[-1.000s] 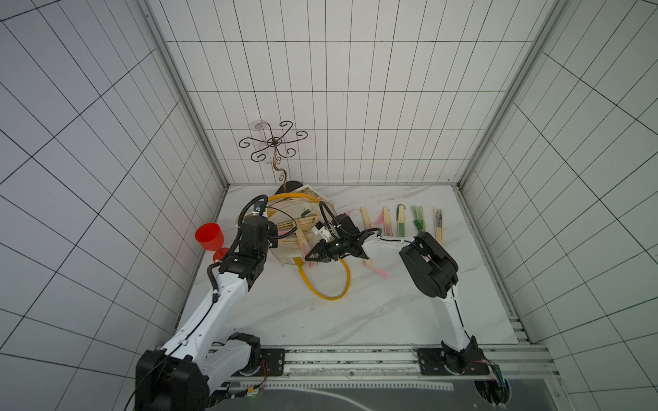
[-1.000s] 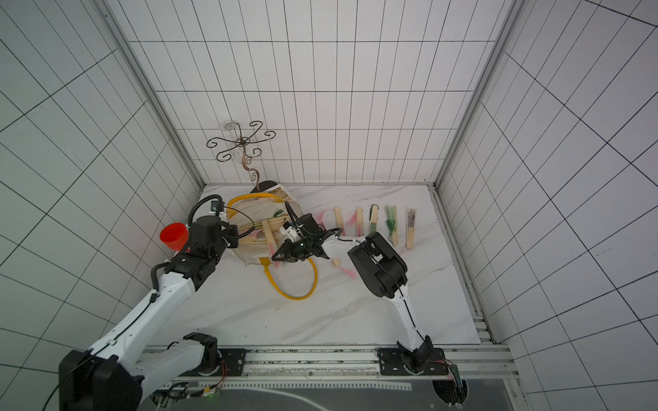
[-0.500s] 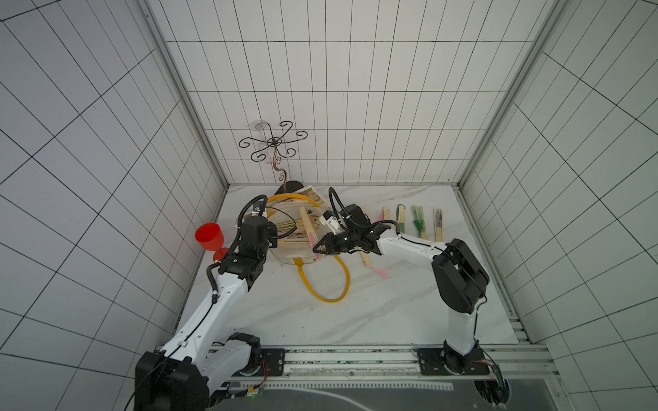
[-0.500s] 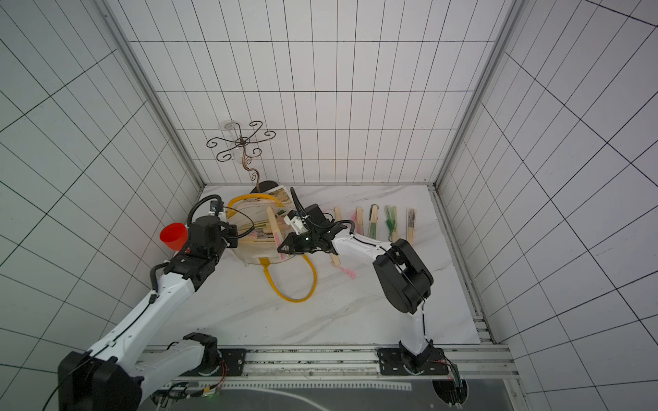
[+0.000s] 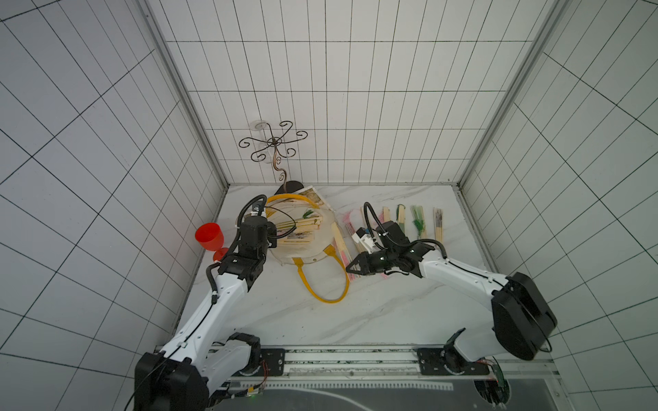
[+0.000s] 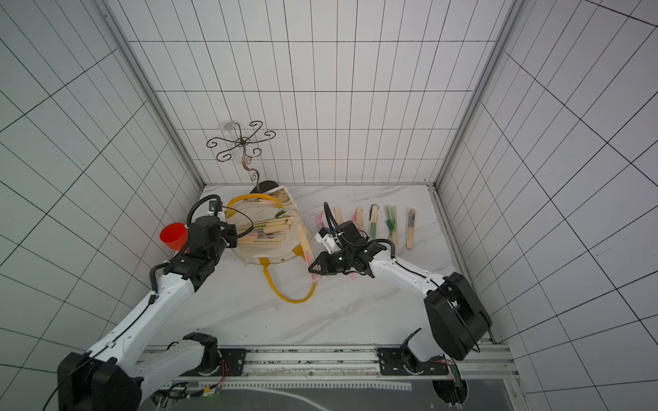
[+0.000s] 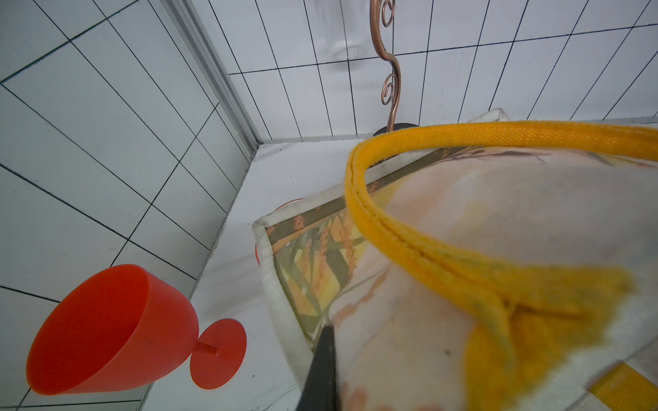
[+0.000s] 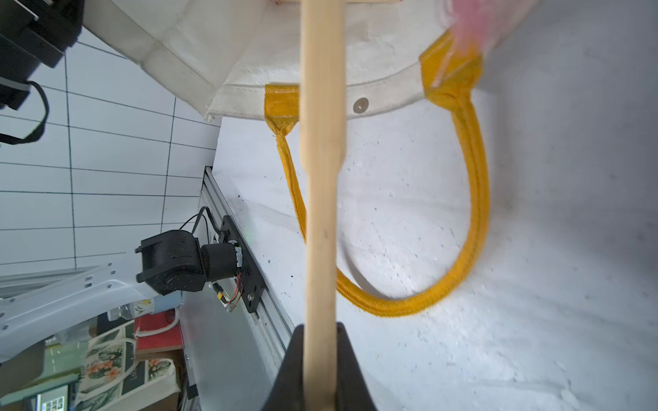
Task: Take out the folding fans from the tote bags
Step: Pick up the folding fan from the canvas bag, then place the folding fan at the center of the board.
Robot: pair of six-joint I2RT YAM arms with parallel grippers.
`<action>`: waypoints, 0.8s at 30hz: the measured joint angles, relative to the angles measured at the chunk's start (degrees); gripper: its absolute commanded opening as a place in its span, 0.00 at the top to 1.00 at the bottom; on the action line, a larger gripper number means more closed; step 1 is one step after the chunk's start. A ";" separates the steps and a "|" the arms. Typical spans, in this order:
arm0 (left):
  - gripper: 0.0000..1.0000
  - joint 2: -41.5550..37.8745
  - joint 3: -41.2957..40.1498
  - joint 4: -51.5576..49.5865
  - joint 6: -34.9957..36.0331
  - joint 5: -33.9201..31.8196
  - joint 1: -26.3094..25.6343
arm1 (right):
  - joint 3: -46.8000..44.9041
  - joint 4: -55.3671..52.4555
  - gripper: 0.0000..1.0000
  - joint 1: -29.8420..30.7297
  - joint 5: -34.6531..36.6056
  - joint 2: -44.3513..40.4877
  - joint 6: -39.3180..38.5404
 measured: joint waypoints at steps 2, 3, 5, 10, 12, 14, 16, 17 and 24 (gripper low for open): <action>1.00 -0.22 0.00 -0.02 -0.02 -0.02 0.02 | -3.28 -0.35 1.00 -2.71 -0.37 -3.85 0.46; 1.00 -0.33 0.00 -0.02 -0.04 -0.02 0.13 | -5.01 -0.48 1.00 -4.55 -0.68 -5.84 0.72; 1.00 -0.59 0.00 -0.02 -0.09 -0.02 0.24 | -8.24 -1.07 1.00 -8.72 -1.57 -9.18 0.98; 1.00 -0.98 0.00 -0.02 -0.24 0.02 0.37 | -13.35 -5.22 1.00 -20.52 -3.93 -14.12 -0.02; 1.00 -0.98 0.00 -0.02 -0.26 0.04 0.44 | -14.71 -7.02 1.00 -26.05 -5.22 -15.26 -0.85; 1.00 -0.98 0.00 -0.02 -0.26 0.04 0.55 | -15.52 -8.70 1.00 -30.64 -6.32 -15.58 -1.81; 1.00 -0.98 0.00 -0.02 -0.26 0.04 0.61 | -16.20 -10.25 1.00 -34.51 -6.88 -15.50 -3.02; 1.00 -0.98 0.00 -0.02 -0.26 0.04 0.63 | -16.63 -11.15 1.00 -36.57 -7.23 -15.39 -3.72; 1.00 -0.98 0.00 -0.02 -0.31 0.20 0.63 | -19.04 -14.29 1.00 -44.87 -7.91 -11.15 -8.09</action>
